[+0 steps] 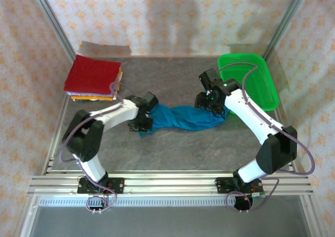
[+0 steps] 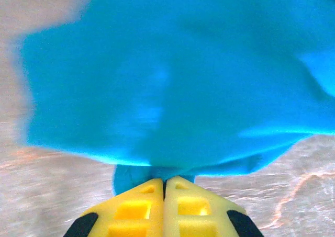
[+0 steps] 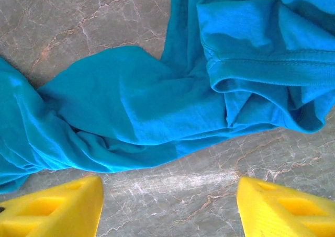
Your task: Fold and stack the t-shirts
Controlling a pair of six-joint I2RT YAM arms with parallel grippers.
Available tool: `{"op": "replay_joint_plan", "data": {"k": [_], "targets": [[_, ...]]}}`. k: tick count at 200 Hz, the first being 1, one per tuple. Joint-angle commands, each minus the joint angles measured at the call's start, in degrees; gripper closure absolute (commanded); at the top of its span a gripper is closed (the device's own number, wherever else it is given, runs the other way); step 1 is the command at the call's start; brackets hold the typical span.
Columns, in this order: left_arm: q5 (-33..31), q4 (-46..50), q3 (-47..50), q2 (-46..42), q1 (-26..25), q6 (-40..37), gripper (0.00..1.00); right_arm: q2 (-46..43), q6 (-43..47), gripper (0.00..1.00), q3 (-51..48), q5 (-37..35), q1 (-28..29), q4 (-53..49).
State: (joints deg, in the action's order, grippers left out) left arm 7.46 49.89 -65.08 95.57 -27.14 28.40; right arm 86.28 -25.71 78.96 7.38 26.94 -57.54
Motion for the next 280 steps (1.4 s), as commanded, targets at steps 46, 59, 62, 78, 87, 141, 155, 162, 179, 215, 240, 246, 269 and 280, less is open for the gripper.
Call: {"op": "replay_joint_plan", "data": {"k": [46, 59, 62, 78, 87, 141, 155, 162, 179, 215, 240, 246, 269, 280], "targets": [[-1.9, 16.2, -4.3, -19.8, 30.8, -12.3, 1.00, -3.2, -0.9, 0.32, -1.8, 1.9, 0.1, -0.1], [-0.2, 17.4, -5.2, -20.2, 35.5, -14.2, 1.00, -2.7, -1.5, 0.32, -2.3, 2.9, 0.5, 1.0], [0.2, 17.5, -5.4, -20.2, 36.2, -14.6, 1.00, -2.5, -1.6, 0.32, -2.4, 3.1, 0.5, 1.4], [3.2, 17.5, -5.0, -20.3, 38.0, -15.7, 1.00, -0.6, -1.7, 0.32, -2.5, 4.8, 1.2, 3.5], [4.8, 17.3, -4.2, -20.2, 38.0, -15.8, 1.00, 1.4, -1.4, 0.32, -1.8, 5.7, 1.9, 4.4], [9.9, 14.7, 1.6, -21.3, 38.0, -15.0, 1.00, 19.4, 2.5, 0.34, 13.6, 7.5, 9.1, 1.1], [10.2, 14.4, 1.6, -21.5, 38.1, -14.7, 1.00, 22.8, 2.5, 0.34, 16.6, 8.8, 10.8, 1.9], [10.4, 14.4, 1.5, -21.4, 38.0, -14.6, 1.00, 24.4, 2.4, 0.34, 18.0, 9.7, 11.5, 2.3], [11.0, 14.2, 1.4, -21.2, 38.0, -14.6, 1.00, 28.4, 2.3, 0.34, 22.0, 11.1, 13.1, 2.5], [12.2, 13.8, 1.4, -20.4, 38.1, -14.5, 1.00, 36.9, 3.7, 0.34, 31.1, 10.1, 15.0, 0.1], [12.3, 13.9, 1.1, -20.1, 38.1, -14.5, 1.00, 43.0, 5.6, 0.43, 38.7, 6.3, 15.0, -4.6], [12.2, 13.9, 0.9, -20.0, 38.1, -14.5, 1.00, 44.2, 6.1, 0.47, 40.3, 5.3, 15.0, -5.7], [12.2, 13.9, 0.1, -19.8, 38.0, -14.3, 1.00, 47.0, 7.4, 0.67, 44.8, 2.9, 14.7, -9.5], [12.2, 14.2, -0.6, -19.5, 38.1, -14.3, 1.00, 46.7, 7.9, 0.78, 45.3, 2.1, 14.6, -10.3]]}}
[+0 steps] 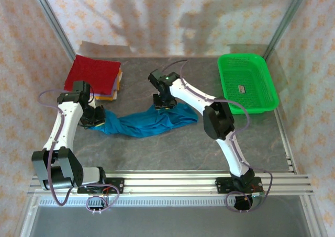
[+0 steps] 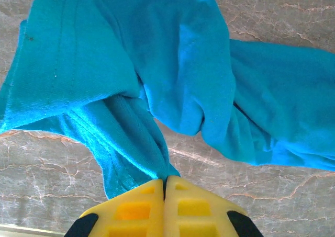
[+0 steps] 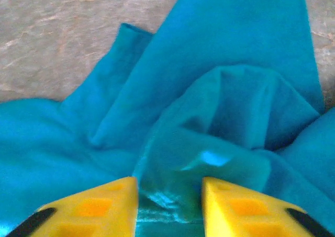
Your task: Fold and stack the t-shirts
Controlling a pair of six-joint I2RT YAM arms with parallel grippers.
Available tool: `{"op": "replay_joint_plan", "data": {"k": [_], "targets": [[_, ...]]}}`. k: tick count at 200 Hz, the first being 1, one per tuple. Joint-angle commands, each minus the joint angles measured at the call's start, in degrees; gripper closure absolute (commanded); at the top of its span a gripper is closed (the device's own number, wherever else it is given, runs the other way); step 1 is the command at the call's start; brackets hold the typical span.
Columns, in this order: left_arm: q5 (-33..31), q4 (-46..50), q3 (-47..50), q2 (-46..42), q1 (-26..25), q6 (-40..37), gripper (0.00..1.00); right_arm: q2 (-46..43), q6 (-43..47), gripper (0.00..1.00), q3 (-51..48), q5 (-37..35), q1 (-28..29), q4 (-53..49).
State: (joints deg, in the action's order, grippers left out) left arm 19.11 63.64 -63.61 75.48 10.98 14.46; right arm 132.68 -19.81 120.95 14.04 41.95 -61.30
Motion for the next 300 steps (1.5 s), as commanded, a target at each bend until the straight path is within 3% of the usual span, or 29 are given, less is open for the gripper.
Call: {"op": "replay_joint_plan", "data": {"k": [1, 35, 59, 95, 108, 123, 148, 166, 190, 222, 253, 274, 300], "targets": [[0.6, 0.5, -2.2, 0.5, 0.0, -0.3, 1.00, 0.2, 2.0, 0.79, 3.3, -4.7, -0.4, -6.6], [0.2, 2.5, -7.2, 1.1, 0.1, -0.7, 1.00, -5.3, 3.0, 1.00, 4.1, -6.8, -1.4, -8.7], [-0.5, 4.5, -16.5, 1.9, 0.5, -0.8, 1.00, -11.0, 4.5, 1.00, 8.7, -10.0, -4.0, -13.5], [-0.7, 9.9, -39.7, 6.2, 4.2, -0.4, 1.00, -22.5, 7.2, 1.00, 20.8, -15.3, -10.8, -20.1], [-2.7, 10.5, -46.6, 6.9, 5.2, 0.6, 1.00, -28.0, 8.4, 1.00, 21.7, -16.8, -12.3, -19.4], [-4.6, 7.3, -48.2, 5.3, 5.4, 2.2, 1.00, -34.4, 9.1, 1.00, 19.8, -19.7, -13.1, -18.2], [-5.2, 0.0, -43.3, -1.0, 5.5, 5.9, 1.00, -45.1, 8.1, 1.00, 9.1, -23.5, -13.2, -15.6], [-7.1, -1.4, -38.9, -4.7, 5.5, 5.8, 1.00, -51.9, 5.0, 1.00, -4.1, -24.0, -13.3, -14.2], [-8.0, 2.0, -30.7, -6.6, 5.5, 3.5, 1.00, -58.5, -0.1, 1.00, -21.6, -20.2, -13.3, -12.0], [-0.9, 2.9, -12.3, -8.9, 5.5, 3.5, 1.00, -63.6, -6.3, 1.00, -39.3, -9.7, -13.3, -8.7], [3.3, -3.6, 2.5, -15.0, 5.3, 6.5, 0.65, -66.2, -10.3, 1.00, -50.7, -1.0, -13.3, -3.4], [2.9, -6.4, 5.8, -18.6, 2.3, 9.2, 0.61, -67.1, -12.7, 1.00, -53.5, 3.9, -13.1, 1.0], [0.4, -8.7, 6.8, -19.2, -6.1, 12.2, 0.53, -66.6, -13.1, 1.00, -52.0, 4.4, -13.1, 4.0]]}}
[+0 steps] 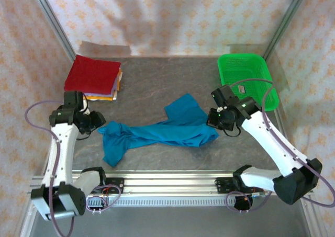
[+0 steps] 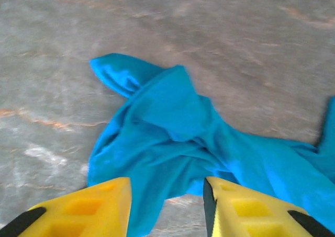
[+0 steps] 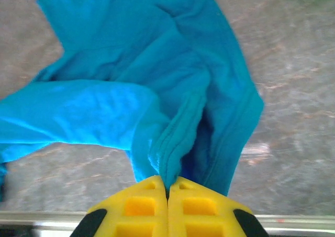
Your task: Fold and stack the t-shirts
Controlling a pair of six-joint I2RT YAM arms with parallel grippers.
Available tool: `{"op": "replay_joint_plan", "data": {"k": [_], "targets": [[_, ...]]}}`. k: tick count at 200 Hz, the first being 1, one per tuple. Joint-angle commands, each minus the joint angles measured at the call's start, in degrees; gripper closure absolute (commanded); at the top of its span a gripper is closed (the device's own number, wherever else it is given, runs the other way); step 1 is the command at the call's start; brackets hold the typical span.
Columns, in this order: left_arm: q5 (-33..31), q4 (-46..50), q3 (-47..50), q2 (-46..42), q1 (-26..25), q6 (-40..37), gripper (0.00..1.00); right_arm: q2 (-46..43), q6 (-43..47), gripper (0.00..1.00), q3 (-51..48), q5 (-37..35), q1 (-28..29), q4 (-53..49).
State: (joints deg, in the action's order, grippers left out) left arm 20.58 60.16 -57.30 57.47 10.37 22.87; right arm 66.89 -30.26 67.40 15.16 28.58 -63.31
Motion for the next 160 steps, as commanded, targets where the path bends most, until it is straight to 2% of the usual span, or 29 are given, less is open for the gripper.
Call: {"op": "replay_joint_plan", "data": {"k": [1, 27, 51, 84, 90, 113, 136, 160], "targets": [[-0.9, -5.4, 0.6, -1.2, -5.8, 4.0, 0.52, -0.7, -2.6, 1.00, 1.7, 3.4, 0.3, 6.1], [0.5, -8.8, 1.4, 1.3, -9.4, 7.2, 0.48, 2.8, -4.3, 1.00, 1.9, 11.3, 1.8, 7.8], [1.1, -10.1, -1.3, 5.2, -10.6, 7.3, 0.49, 4.2, -6.6, 1.00, -2.9, 10.5, 8.4, 10.8], [0.6, -11.0, -4.7, 10.7, -14.3, 7.7, 0.48, 10.2, -7.5, 0.99, -5.3, 14.2, 9.9, 15.8], [0.6, -11.1, -4.8, 11.1, -14.6, 8.0, 0.48, 11.9, -6.3, 0.95, -4.0, 13.3, 9.9, 14.7], [0.5, -12.2, -3.7, 11.4, -15.2, 8.1, 0.48, 18.6, -0.9, 0.66, 5.0, 7.5, 8.6, 7.3], [0.4, -11.4, -2.5, 11.1, -15.3, 8.1, 0.47, 25.1, 4.8, 0.55, 13.8, 7.0, 5.1, 2.5], [0.4, -11.7, -0.4, 10.0, -15.6, 8.1, 0.47, 35.2, 11.8, 0.50, 24.2, 2.6, 1.6, -1.9]]}}
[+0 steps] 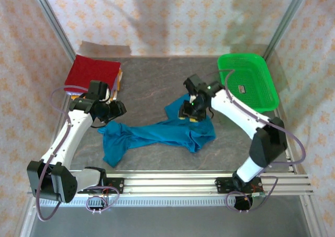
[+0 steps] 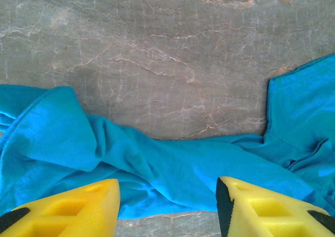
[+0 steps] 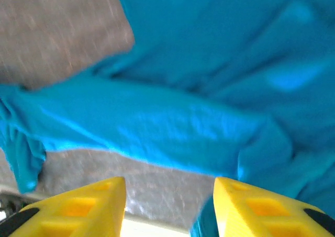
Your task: Fold and stack the t-shirts
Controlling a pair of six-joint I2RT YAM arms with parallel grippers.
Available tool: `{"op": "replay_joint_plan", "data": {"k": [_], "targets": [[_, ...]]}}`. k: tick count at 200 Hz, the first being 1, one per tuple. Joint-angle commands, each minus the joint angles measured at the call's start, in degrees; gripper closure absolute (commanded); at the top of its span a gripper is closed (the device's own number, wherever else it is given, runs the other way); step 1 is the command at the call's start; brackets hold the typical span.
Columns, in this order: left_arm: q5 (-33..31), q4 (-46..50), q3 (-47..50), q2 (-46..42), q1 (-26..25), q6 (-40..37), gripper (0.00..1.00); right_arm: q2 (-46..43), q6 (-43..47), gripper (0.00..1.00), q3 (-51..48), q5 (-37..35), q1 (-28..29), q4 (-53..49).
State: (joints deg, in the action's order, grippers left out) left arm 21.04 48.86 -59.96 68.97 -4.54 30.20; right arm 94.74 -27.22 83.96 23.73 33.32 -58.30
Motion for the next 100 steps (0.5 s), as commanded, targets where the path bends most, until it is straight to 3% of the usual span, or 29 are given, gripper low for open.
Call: {"op": "replay_joint_plan", "data": {"k": [1, 53, 100], "targets": [[-0.1, -0.4, 2.3, -1.6, -0.7, 0.8, 0.47, 7.8, 9.0, 0.50, 8.1, -6.2, -3.2, -7.1], [-0.8, -0.2, 4.3, -3.2, -1.3, 3.0, 0.46, 30.5, 17.5, 0.50, 28.1, -13.8, -7.4, -11.4], [-1.1, -0.1, 4.4, -2.4, -1.3, 2.7, 0.46, 38.3, 21.9, 0.53, 35.1, -14.6, -9.4, -10.1]]}}
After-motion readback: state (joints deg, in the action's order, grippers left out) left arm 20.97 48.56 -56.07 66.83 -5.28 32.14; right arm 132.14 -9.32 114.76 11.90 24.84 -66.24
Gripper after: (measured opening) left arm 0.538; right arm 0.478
